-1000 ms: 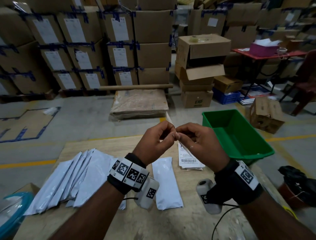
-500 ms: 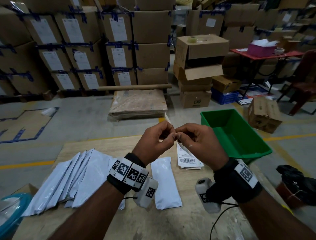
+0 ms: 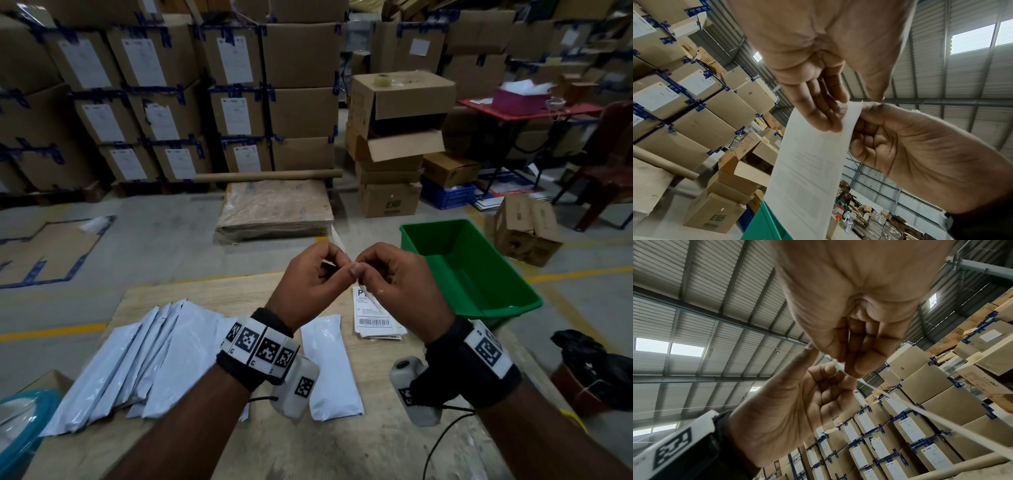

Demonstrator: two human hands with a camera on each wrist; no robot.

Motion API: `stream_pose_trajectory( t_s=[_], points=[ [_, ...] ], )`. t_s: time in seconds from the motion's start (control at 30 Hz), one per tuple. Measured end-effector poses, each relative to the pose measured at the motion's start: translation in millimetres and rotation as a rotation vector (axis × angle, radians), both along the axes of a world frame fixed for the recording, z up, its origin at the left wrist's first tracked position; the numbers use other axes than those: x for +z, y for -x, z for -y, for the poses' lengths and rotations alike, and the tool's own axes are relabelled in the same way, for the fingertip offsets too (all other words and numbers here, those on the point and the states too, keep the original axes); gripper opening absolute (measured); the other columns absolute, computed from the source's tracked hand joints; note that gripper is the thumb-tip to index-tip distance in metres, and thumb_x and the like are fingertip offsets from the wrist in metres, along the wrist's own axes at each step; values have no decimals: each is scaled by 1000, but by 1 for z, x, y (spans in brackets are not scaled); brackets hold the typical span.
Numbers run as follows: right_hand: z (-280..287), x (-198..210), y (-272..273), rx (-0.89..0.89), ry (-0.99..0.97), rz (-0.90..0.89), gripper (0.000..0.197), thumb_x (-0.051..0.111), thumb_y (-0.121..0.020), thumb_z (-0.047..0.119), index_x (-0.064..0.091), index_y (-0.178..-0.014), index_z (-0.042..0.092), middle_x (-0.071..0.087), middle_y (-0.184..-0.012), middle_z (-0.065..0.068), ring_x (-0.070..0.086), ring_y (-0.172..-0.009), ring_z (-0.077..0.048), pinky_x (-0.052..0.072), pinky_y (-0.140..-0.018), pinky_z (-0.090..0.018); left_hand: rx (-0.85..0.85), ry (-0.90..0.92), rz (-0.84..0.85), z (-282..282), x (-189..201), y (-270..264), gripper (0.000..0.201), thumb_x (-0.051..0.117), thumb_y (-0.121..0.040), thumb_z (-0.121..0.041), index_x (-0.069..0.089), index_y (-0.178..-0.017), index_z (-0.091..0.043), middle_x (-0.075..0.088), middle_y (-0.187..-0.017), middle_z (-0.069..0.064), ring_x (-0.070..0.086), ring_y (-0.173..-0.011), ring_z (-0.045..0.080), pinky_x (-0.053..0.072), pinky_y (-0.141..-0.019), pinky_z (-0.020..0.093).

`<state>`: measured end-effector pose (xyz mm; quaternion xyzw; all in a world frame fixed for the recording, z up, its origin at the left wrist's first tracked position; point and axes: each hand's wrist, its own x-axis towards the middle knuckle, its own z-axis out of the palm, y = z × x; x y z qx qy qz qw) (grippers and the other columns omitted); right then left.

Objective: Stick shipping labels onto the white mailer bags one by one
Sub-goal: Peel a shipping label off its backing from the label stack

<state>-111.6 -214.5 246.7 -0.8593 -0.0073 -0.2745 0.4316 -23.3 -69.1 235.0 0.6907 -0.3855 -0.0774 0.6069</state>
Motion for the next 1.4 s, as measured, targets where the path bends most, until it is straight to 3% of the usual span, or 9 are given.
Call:
stream_pose_trajectory(
  t_s=[0.1, 0.23, 0.33, 0.53, 0.8, 0.97, 1.1, 1.27, 1.4],
  points=[
    [-1, -1, 0, 10, 24, -7, 5, 65, -89, 18, 66, -83, 18, 65, -68, 6, 63, -63, -10, 54, -58, -34, 22, -23, -52, 2, 1, -1, 20, 72, -85, -21, 57, -86, -8, 67, -84, 14, 69, -75, 30, 57, -69, 43],
    [1, -1, 0, 17, 3, -7, 5, 65, -88, 16, 67, -84, 15, 66, -70, 7, 64, -64, -8, 54, -60, -33, -5, -40, -59, 1, -2, -5, 14, 69, -86, -19, 59, -87, -9, 67, -81, 5, 70, -74, 15, 59, -70, 33],
    [1, -2, 0, 22, 3, -21, 6, 65, -88, 17, 67, -83, 15, 67, -70, 6, 65, -64, -9, 55, -60, -34, -14, -47, -75, 1, -5, -6, 13, 67, -88, -17, 59, -88, -7, 67, -80, 3, 70, -75, 14, 59, -73, 31],
    [7, -6, -4, -28, 56, -43, 8, 63, -88, 13, 65, -83, 18, 65, -72, 6, 63, -67, -10, 55, -63, -36, 16, -78, -95, 0, -12, -8, 11, 58, -93, -9, 54, -91, 1, 71, -85, 12, 72, -76, 15, 59, -72, 30],
    [11, -7, -2, -64, 43, -95, 5, 62, -89, 13, 64, -85, 15, 66, -81, 6, 63, -74, -5, 49, -62, -18, 86, -98, -123, 0, -20, -13, 12, 56, -94, -8, 52, -82, -10, 70, -90, 18, 72, -74, 17, 60, -70, 31],
    [16, -11, -2, -99, 50, -88, 8, 61, -89, 13, 63, -82, 15, 65, -77, 8, 60, -68, -1, 44, -56, -10, 111, -113, -139, 0, -23, -14, 17, 54, -94, -7, 49, -79, -12, 69, -91, 19, 71, -71, 13, 60, -68, 29],
    [23, -15, -1, -156, 48, -79, 10, 61, -88, 11, 62, -79, 15, 65, -73, 5, 59, -63, -5, 45, -56, -17, 128, -127, -130, -1, -23, -16, 17, 54, -93, -6, 50, -78, -12, 68, -90, 17, 71, -70, 13, 60, -73, 40],
    [23, -19, -2, -127, -83, -78, 20, 59, -86, 1, 50, -79, 18, 70, -96, 1, 68, -75, -12, 57, -64, -32, 115, -107, -87, 1, -22, -15, 11, 57, -87, -14, 52, -78, -12, 66, -86, 16, 67, -78, 29, 56, -76, 54],
    [21, -17, -5, -69, 14, -72, 29, 49, -80, -7, 50, -88, 20, 61, -82, 3, 57, -62, -13, 51, -58, -34, 78, -99, -62, 7, -19, -14, 6, 57, -90, -4, 52, -86, -3, 65, -84, 14, 65, -70, 17, 57, -74, 49]
  ],
)
